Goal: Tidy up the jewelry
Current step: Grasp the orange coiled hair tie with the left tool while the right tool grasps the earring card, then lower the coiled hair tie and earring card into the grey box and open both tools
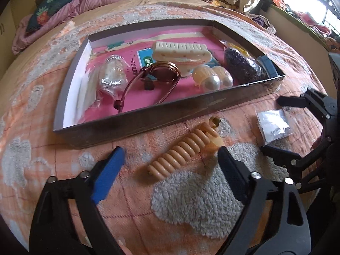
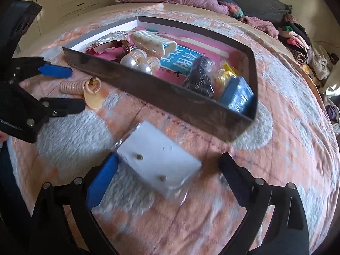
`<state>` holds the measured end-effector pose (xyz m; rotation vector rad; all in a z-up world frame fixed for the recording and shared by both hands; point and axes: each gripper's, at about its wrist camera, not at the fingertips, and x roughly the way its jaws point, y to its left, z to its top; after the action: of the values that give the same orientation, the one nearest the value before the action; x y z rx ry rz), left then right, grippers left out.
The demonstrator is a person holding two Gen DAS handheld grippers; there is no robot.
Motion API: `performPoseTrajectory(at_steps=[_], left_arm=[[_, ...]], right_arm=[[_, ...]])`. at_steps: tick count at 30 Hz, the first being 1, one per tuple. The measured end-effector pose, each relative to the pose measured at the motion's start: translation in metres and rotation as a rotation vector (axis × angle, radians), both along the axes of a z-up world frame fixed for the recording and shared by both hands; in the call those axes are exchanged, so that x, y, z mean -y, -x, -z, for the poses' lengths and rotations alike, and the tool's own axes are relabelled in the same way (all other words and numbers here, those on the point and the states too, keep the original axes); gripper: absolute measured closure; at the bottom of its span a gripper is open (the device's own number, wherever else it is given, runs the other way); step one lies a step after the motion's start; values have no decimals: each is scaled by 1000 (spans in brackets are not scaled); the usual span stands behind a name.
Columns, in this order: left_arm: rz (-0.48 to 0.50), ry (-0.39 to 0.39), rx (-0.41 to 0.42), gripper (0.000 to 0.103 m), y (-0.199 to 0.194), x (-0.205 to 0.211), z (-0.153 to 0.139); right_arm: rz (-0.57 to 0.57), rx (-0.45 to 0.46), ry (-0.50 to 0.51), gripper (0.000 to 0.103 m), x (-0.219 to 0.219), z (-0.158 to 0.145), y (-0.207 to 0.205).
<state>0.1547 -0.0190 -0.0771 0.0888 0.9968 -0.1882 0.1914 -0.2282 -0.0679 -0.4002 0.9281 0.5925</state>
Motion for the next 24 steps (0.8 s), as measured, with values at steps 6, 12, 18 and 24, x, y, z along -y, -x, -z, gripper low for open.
performPoseTrajectory(at_steps=[6,12,18,24], left_arm=[[22,0,9,53,0,2,0],[35,39,27,83,11,2,-8],[37,113,74,92,28,-4,-33],[-19,205,151,92,32,-26,-73]], right_arm=[[-28,-16,-31,36,-3,-3,0],[-35,-51,-82,50,-2,-12,16],[-5,-43,-188,51,7,-39,34],[28,37,-271,51,18,-80,39]])
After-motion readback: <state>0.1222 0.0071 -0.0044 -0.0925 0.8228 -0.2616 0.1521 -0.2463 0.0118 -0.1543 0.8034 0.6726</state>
